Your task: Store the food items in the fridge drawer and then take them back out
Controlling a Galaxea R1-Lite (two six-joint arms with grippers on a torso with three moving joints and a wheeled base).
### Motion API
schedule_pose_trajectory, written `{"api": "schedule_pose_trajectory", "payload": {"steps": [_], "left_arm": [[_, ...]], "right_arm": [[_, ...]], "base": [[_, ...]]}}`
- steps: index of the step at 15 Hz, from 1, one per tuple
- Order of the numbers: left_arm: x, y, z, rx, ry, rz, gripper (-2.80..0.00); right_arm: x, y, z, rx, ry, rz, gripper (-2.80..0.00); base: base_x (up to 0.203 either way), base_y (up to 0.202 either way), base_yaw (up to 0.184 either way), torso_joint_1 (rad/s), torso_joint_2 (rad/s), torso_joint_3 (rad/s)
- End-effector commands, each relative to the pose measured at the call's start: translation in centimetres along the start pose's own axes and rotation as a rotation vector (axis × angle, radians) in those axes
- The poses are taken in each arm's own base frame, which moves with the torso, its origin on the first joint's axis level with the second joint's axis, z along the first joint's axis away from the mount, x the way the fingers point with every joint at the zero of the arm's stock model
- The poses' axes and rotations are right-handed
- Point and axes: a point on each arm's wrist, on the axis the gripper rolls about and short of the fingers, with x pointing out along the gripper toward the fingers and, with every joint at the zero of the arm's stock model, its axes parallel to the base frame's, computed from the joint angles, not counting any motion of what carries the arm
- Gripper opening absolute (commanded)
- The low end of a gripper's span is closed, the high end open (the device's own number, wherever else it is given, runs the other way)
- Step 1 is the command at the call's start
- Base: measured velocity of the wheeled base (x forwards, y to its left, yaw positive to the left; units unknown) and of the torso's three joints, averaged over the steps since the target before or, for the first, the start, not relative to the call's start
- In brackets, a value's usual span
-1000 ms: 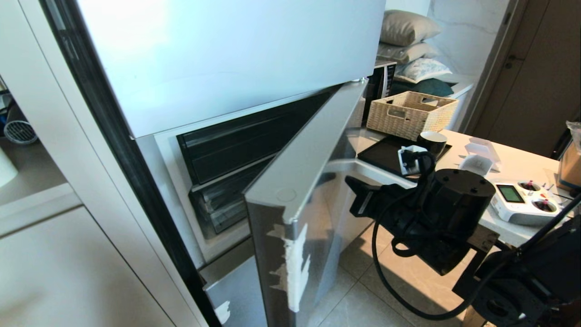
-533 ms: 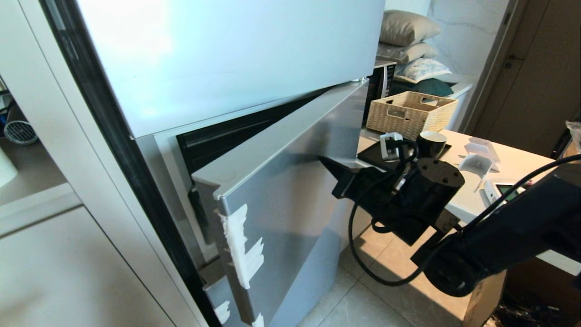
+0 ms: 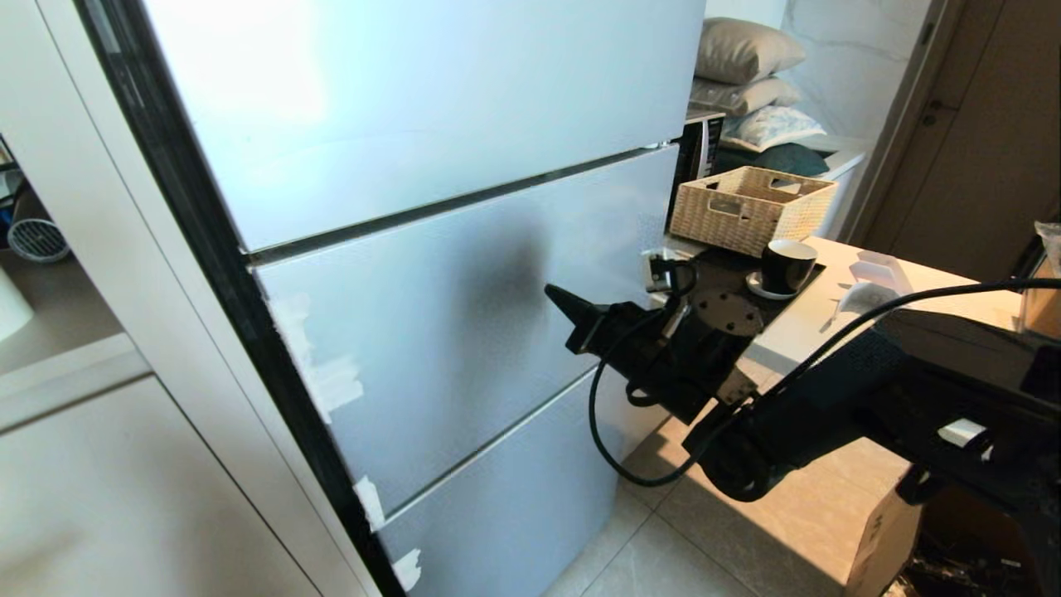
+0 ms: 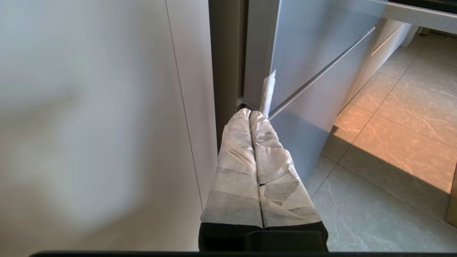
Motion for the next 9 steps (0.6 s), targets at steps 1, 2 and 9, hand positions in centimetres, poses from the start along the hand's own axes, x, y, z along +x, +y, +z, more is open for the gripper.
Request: {"api": "schedule_pose_trajectory", "payload": {"steps": [1,2,9], "left_arm": [[0.0,0.0,0.0,0.0,0.001,0.0,-2.8],[0.0,0.0,0.0,0.0,0.001,0.0,-2.8],[0.0,0.0,0.0,0.0,0.0,0.0,-2.8]], "right_arm": [[-0.1,-0.2,-0.4,0.004,0.004,-0.003,-2.8],[-0.5,0.2,0.2,0.0,0.001,-0.007,-2.8],[-14.0,8.6,6.9,-0.12,0.03,-0.028,-2.8]], "base": [[0.0,0.0,0.0,0.0,0.0,0.0],[0.0,0.0,0.0,0.0,0.0,0.0],[0.0,0.0,0.0,0.0,0.0,0.0]]}}
